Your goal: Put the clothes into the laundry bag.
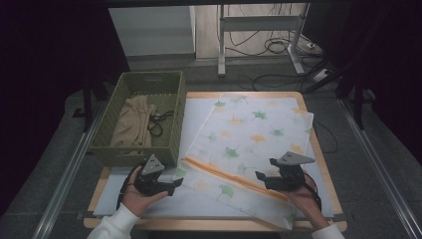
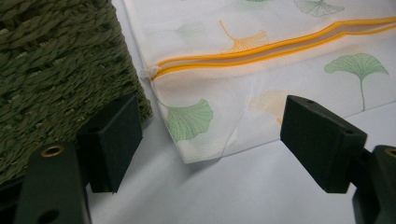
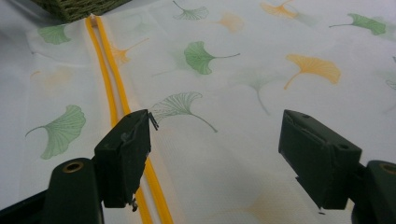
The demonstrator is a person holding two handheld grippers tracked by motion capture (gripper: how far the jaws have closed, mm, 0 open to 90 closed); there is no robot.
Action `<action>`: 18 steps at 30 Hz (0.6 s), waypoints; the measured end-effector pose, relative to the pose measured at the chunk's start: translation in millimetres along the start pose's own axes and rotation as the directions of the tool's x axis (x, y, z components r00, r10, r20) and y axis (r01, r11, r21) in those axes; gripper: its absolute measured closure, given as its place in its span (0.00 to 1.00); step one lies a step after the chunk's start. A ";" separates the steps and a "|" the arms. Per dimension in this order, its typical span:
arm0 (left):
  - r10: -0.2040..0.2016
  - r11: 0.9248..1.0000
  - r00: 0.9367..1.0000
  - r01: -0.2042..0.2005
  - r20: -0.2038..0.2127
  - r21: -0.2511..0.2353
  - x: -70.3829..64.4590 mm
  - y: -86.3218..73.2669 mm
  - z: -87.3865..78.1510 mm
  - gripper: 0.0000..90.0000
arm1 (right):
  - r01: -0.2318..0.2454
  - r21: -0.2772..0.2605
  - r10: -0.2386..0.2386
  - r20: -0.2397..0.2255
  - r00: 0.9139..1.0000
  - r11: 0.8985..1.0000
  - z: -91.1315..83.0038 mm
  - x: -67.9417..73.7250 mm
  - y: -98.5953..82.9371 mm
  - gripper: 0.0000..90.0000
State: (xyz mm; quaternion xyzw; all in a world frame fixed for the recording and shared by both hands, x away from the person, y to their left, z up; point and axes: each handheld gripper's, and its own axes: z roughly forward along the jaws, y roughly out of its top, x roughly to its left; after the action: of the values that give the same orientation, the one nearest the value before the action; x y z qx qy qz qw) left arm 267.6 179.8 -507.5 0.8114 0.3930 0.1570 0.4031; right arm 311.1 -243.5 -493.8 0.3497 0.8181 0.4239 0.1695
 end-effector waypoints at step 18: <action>0.012 1.000 0.998 -0.013 0.066 0.019 -3.1 2.7 7.4 0.22 | -0.022 0.045 0.020 0.050 0.999 0.999 -5.1 -1.7 -5.9 0.29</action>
State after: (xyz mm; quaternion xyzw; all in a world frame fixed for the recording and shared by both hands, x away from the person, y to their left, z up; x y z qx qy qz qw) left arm 271.3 172.5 -509.9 0.8225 0.3760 0.1290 0.4067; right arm 306.8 -250.0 -495.6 0.3724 0.8193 0.3982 0.1776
